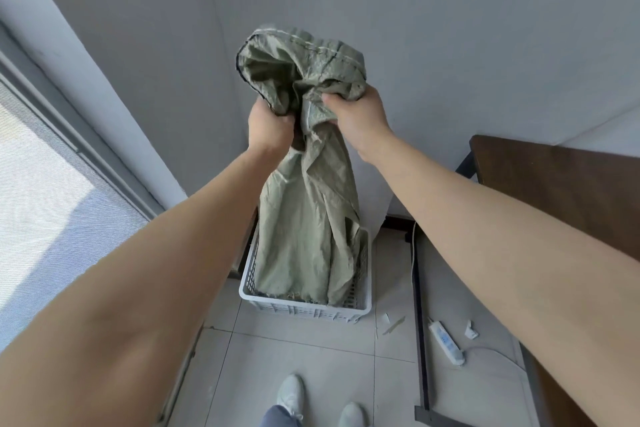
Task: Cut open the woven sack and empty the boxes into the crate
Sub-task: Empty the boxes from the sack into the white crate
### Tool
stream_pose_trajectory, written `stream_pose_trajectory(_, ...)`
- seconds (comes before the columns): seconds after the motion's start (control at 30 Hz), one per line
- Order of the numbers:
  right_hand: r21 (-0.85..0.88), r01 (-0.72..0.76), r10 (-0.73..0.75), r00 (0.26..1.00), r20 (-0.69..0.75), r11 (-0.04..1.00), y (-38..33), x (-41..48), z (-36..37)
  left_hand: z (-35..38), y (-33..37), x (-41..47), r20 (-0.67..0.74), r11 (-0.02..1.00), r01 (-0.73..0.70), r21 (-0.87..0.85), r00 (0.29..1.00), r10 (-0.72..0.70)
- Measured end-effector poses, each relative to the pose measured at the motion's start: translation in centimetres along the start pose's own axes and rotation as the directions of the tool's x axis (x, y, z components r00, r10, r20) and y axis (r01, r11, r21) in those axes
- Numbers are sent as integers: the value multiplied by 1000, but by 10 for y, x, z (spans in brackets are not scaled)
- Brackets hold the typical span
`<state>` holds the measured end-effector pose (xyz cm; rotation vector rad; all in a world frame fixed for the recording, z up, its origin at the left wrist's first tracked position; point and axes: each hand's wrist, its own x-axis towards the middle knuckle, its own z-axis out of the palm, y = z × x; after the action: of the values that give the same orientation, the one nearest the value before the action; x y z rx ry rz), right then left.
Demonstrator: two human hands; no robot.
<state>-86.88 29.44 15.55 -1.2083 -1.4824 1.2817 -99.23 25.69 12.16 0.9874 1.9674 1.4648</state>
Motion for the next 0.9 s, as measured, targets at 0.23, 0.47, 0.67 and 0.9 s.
stream_pose_trajectory(0.23,-383,-140,167,985,38,913,38,-2,-8,3,-23,-14,318,801,-20,598,924,-214)
stream_pose_trajectory(0.47,-153,113,-142,972,-190,982,0,5,-2,1,21,-5,-33,995,-43,89,998,47)
stream_pose_trajectory(0.67,-326,-30,1,996,-88,945,2,10,1,13,23,-6,194,941,-68,332,981,2)
stream_pose_trajectory(0.9,-99,300,-316,907,-278,949,-85,11,-7,-5,112,-2,-142,942,-329,-69,938,317)
